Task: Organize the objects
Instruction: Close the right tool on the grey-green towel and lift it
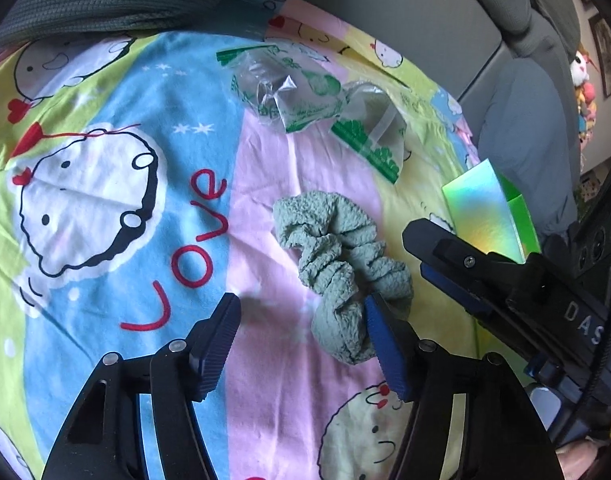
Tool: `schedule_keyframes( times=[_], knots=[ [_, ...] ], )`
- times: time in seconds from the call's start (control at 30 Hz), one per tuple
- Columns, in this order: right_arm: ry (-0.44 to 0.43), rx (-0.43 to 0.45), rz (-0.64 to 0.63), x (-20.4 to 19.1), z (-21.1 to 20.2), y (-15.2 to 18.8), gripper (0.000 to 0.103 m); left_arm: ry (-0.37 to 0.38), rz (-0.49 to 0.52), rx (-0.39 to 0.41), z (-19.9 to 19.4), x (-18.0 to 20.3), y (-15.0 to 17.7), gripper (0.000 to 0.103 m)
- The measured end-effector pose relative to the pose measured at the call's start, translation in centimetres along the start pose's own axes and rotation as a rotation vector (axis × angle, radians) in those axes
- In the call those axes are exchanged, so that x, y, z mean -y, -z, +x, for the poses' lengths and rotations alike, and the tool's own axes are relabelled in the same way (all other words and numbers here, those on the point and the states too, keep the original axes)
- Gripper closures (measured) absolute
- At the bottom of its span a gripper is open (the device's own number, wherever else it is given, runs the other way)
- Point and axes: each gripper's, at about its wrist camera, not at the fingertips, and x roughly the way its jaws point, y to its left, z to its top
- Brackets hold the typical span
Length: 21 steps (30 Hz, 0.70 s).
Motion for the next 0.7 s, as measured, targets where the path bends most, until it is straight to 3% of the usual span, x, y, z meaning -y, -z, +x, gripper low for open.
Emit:
schedule_keyframes(
  times=[0.23, 0.6, 0.7],
  knots=[
    [-0.028, -0.046, -0.006, -0.3, 1.2, 0.0, 0.054, -0.016, 0.028, 0.007, 0.3, 0.4, 0.2, 0.048],
    [-0.079, -0.140, 0.066, 0.7, 3.6, 0.2, 0.061, -0.014, 0.067, 0.020, 0.8, 1.3, -0.1, 0.049],
    [-0.116, -0.156, 0.073, 0.8, 3.8, 0.3, 0.064, 0.018, 0.078, 0.015, 1.2, 1.5, -0.2, 0.059]
  ],
)
